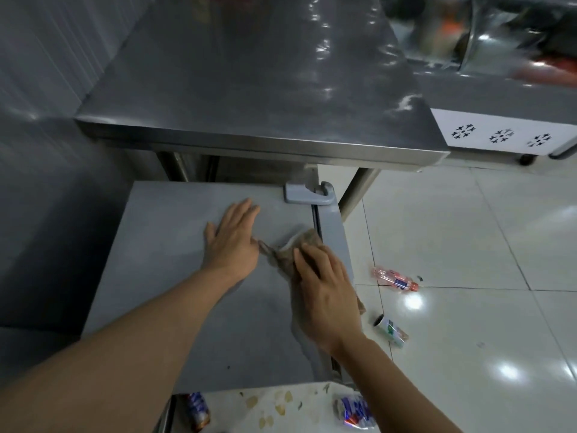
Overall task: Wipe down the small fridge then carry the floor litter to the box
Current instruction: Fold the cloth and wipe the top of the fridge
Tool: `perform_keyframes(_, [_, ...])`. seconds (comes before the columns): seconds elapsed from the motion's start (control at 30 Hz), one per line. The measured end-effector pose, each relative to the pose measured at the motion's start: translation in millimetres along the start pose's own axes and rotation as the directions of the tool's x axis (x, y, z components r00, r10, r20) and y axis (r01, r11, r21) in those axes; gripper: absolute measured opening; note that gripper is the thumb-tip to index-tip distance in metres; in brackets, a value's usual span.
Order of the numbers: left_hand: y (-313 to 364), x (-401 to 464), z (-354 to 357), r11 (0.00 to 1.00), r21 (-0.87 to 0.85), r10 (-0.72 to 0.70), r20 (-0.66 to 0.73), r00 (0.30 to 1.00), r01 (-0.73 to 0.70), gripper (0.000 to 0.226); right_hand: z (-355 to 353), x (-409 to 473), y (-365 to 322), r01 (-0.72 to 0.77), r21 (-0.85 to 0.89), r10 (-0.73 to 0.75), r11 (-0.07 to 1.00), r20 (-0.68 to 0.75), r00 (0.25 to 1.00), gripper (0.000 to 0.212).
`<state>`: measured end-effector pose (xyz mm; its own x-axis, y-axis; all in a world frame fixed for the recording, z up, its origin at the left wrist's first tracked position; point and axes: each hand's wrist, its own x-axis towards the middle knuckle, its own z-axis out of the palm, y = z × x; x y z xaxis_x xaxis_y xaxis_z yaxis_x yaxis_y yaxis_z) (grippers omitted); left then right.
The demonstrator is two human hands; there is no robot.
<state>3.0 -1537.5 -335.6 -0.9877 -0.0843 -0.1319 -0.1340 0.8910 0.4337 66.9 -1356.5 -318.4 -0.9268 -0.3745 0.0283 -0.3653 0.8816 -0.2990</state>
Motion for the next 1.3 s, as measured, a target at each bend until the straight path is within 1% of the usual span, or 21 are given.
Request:
perform_keyframes(0.07, [-3.1, -0.1, 2.0, 0.999, -0.045, -0.005, -0.017, 1.000, 0.004, 0.062, 0.3, 26.0, 6.0, 0.010, -0.001, -0.010, 1.000, -0.001, 1.000, 0.054])
perform_keyframes(0.13, [-5.0, 0.4, 2.6, 0.999, -0.054, -0.001, -0.052, 0.999, -0.002, 0.063, -1.4, 57.7, 5.3, 0.008, -0.014, -0.008, 1.000, 0.006, 1.000, 0.056])
perform_keyframes(0.23, [-4.8, 4.2, -0.3, 0.999, -0.010, 0.035, -0.081, 0.996, -0.036, 0.064, 1.2, 85.0, 1.5, -0.060, -0.046, 0.060, 0.997, 0.014, 0.998, 0.057])
perform_keyframes(0.33, [-4.1, 6.9, -1.2, 0.998, 0.031, 0.057, -0.053, 0.997, -0.055, 0.064, 5.6, 82.8, -2.0, -0.112, -0.062, 0.112, 0.992, 0.000, 0.994, 0.059])
perform_keyframes(0.53, [-6.0, 7.4, 0.3, 0.998, -0.030, 0.048, 0.038, 0.998, -0.047, 0.067, 2.6, 38.8, -3.5, -0.222, -0.065, 0.222, 0.973, -0.012, 0.975, 0.055])
perform_keyframes(0.6, [-7.2, 8.4, 0.3, 0.998, -0.051, 0.043, 0.056, 0.997, -0.040, 0.067, 0.3, 35.1, -2.0, -0.294, 0.001, 0.294, 0.956, -0.036, 0.955, 0.049])
perform_keyframes(0.67, [-7.6, 8.3, 0.7, 0.998, -0.052, 0.048, 0.061, 0.997, -0.044, 0.067, -3.7, 44.0, -5.8, -0.332, 0.163, 0.353, 0.929, -0.127, 0.927, 0.042])
perform_keyframes(0.7, [-7.6, 7.7, 1.6, 0.998, -0.048, 0.047, 0.059, 0.997, -0.045, 0.068, -5.7, 52.2, -8.4, -0.305, 0.218, 0.346, 0.927, -0.181, 0.921, 0.041])
perform_keyframes(0.77, [-8.2, 7.0, 3.2, 0.999, -0.038, 0.041, 0.047, 0.998, -0.039, 0.070, -9.3, 78.3, -10.0, -0.209, 0.185, 0.249, 0.960, -0.235, 0.939, 0.043])
perform_keyframes(0.8, [-8.3, 6.6, 3.6, 0.999, -0.033, 0.041, 0.046, 0.998, -0.040, 0.071, -10.4, 94.7, -8.5, -0.161, 0.148, 0.191, 0.976, -0.217, 0.957, 0.046])
perform_keyframes(0.87, [-8.8, 5.8, 5.3, 0.999, -0.026, 0.042, 0.049, 0.998, -0.040, 0.073, -9.0, 127.4, -2.6, -0.102, 0.041, 0.106, 0.994, -0.100, 0.989, 0.051])
perform_keyframes(0.93, [-9.7, 5.5, 7.3, 0.999, -0.012, 0.045, 0.052, 0.998, -0.044, 0.074, -2.3, 150.0, 4.2, -0.044, -0.111, 0.046, 0.993, 0.008, 0.999, 0.048])
perform_keyframes(1.0, [-10.2, 6.7, 7.9, 0.999, 0.005, 0.039, 0.051, 0.998, -0.040, 0.074, 4.2, 158.3, 6.8, -0.032, -0.184, 0.036, 0.982, 0.022, 0.999, 0.044])
perform_keyframes(1.07, [-9.7, 7.3, 7.5, 1.000, 0.012, 0.024, 0.060, 0.998, -0.024, 0.074, 7.3, 156.9, 4.8, -0.040, -0.186, 0.040, 0.982, -0.002, 0.999, 0.043])
perform_keyframes(1.13, [-8.4, 7.2, 6.6, 1.000, 0.019, 0.007, 0.070, 0.998, -0.008, 0.074, 9.7, 146.1, 0.9, -0.031, -0.165, 0.032, 0.986, 0.004, 0.999, 0.045])
perform_keyframes(1.2, [-6.7, 7.3, 6.0, 1.000, 0.021, -0.009, 0.080, 0.997, 0.007, 0.074, 10.6, 126.4, -1.5, -0.033, -0.112, 0.035, 0.993, 0.024, 0.999, 0.049])
perform_keyframes(1.3, [-5.0, 8.2, 5.5, 0.999, 0.026, -0.021, 0.068, 0.997, 0.019, 0.074, 8.6, 95.1, -2.4, -0.046, -0.040, 0.047, 0.998, 0.031, 0.998, 0.048])
